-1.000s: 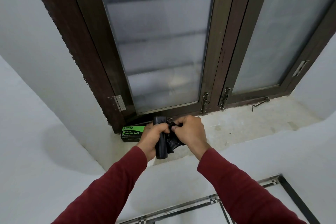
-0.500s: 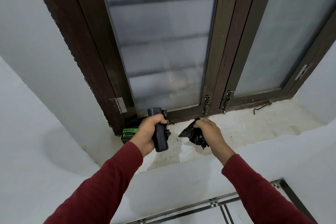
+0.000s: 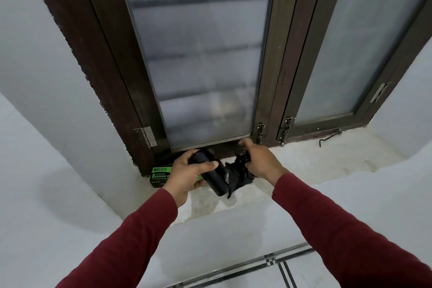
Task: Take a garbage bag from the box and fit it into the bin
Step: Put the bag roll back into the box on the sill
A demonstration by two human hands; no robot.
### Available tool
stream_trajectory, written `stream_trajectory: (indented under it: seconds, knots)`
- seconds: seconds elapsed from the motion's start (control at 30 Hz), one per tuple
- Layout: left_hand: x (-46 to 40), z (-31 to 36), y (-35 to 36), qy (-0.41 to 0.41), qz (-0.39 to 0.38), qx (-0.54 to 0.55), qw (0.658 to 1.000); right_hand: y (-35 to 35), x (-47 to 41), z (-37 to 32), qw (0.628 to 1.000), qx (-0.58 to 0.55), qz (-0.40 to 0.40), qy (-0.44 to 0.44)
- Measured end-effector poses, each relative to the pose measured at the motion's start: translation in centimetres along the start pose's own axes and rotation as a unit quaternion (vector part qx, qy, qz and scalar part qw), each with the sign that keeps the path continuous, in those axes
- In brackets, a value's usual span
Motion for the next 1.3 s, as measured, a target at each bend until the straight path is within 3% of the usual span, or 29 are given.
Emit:
stream_trajectory:
  seconds: [0.17,0.37,0.47,0.53,0.6,0.63,0.7,0.77,0.8,1.0,1.3]
  knots:
    - [0.0,-0.3,-0.3,0.004,0.028,-0.032,0.999,-0.3,0.3,1.8,0.981,0.138,0.133,0.035]
    - [-0.4,-0.7,-0.5,0.017,0.02,-0.039,0.999,0.4,1.0,3.7,0.99,-0.069,0.097,0.081]
    - [-0.7,-0.9,-0.3,0.022,0.016,-0.06,0.998,-0.7,2.8,3.5,0.958,-0.144,0.236,0.071]
    - [-0.9,-1.0,-0.1,0.026,0.022,-0.065,0.997,-0.6,4.2,2.5,0.938,-0.189,0.288,0.04]
    - [-1.0,-1.0,0.1,0.029,0.017,-0.067,0.997,0.5,4.8,1.2,0.922,-0.311,0.231,0.021]
    - [-1.0,-1.0,0.3,0.03,0.009,-0.065,0.997,1.4,4.9,0.3,0.895,-0.421,0.147,0.026]
    - [-0.8,-0.9,0.7,0.033,-0.007,-0.063,0.997,3.2,5.2,-1.7,0.802,-0.593,-0.057,0.044]
    - [-0.7,-0.8,1.0,0.041,-0.018,-0.064,0.997,3.8,5.7,-2.9,0.746,-0.641,-0.179,0.03]
    - [-0.6,-0.7,1.0,0.043,-0.026,-0.063,0.997,3.8,5.6,-3.0,0.737,-0.649,-0.192,0.013]
    - [-0.2,0.0,-0.2,-0.013,-0.095,0.018,0.995,3.0,5.4,-2.7,0.702,-0.707,-0.083,0.027]
    - [0.6,0.5,-1.6,0.047,-0.023,-0.03,0.998,3.8,5.7,-1.8,0.69,-0.72,0.055,0.037]
Point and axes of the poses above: each hand's wrist, its own x-axis away from the middle knuckle, its own y-axis out of the palm, z = x × y, the point moved 4 cm from there along -x, towards the middle knuckle, and after that the axes turned 8 degrees about -z, right-handed, at the moved point
